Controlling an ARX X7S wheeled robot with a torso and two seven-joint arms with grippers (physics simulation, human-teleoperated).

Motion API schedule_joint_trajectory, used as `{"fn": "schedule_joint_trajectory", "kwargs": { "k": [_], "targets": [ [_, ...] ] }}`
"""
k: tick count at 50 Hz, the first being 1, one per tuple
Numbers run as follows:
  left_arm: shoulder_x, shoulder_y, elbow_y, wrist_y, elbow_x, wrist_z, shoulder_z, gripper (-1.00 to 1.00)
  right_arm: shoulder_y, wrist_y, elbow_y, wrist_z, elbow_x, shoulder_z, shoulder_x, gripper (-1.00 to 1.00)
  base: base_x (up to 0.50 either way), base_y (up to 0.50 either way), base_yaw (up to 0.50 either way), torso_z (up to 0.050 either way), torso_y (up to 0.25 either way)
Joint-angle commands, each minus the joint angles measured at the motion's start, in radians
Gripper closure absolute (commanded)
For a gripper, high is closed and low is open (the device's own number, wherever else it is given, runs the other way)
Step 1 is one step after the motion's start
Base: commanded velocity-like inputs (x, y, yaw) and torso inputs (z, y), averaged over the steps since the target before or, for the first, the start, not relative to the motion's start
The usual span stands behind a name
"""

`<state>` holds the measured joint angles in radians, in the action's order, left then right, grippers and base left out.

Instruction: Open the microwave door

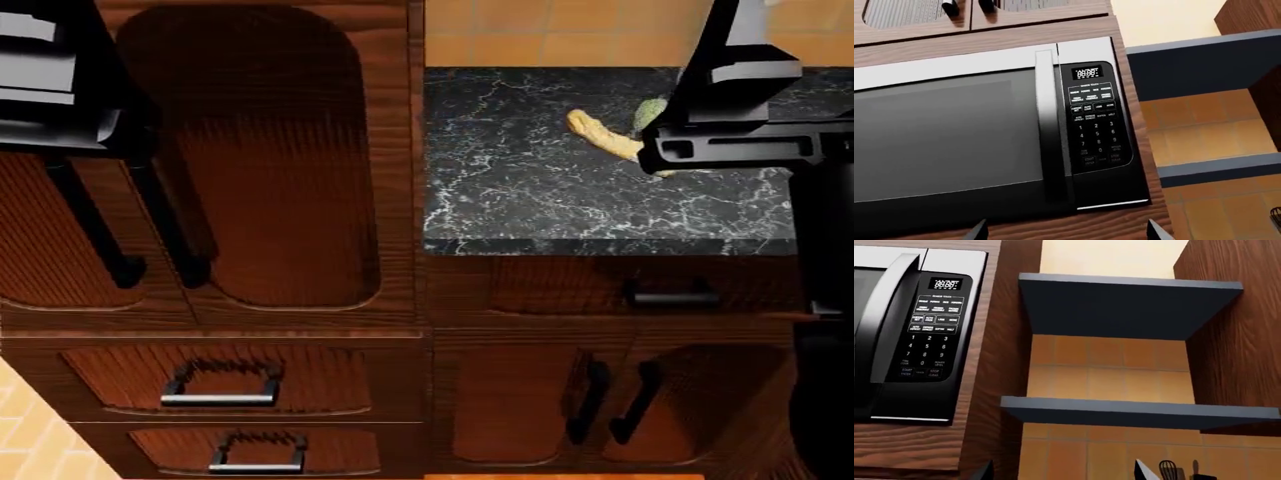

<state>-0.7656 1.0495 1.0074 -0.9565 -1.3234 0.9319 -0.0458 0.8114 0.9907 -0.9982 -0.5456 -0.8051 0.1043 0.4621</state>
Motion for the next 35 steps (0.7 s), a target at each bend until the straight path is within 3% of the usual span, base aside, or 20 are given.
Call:
{"fn": "schedule_joint_trajectory", "kwargs": {
  "k": [1, 22, 35],
  "targets": [
    [-0.009, -0.002, -0.004, 0.013, -0.003, 0.002, -0.003, -1.00, -0.003, -0.010, 0.002, -0.014, -0.009, -0.025, 0.013, -1.00, 0.00, 0.00, 0.00, 0.000, 0.000],
    [-0.022, 0.001, -0.003, 0.032, -0.007, 0.008, 0.000, -1.00, -0.014, -0.033, 0.011, -0.026, -0.014, -0.055, 0.034, -1.00, 0.47, -0.04, 0.00, 0.000, 0.000],
    [-0.031, 0.022, -0.001, 0.032, -0.026, 0.026, 0.015, -1.00, -0.023, -0.050, 0.007, -0.035, -0.033, -0.049, 0.046, -1.00, 0.09, 0.00, 0.00, 0.000, 0.000]
  ]
}}
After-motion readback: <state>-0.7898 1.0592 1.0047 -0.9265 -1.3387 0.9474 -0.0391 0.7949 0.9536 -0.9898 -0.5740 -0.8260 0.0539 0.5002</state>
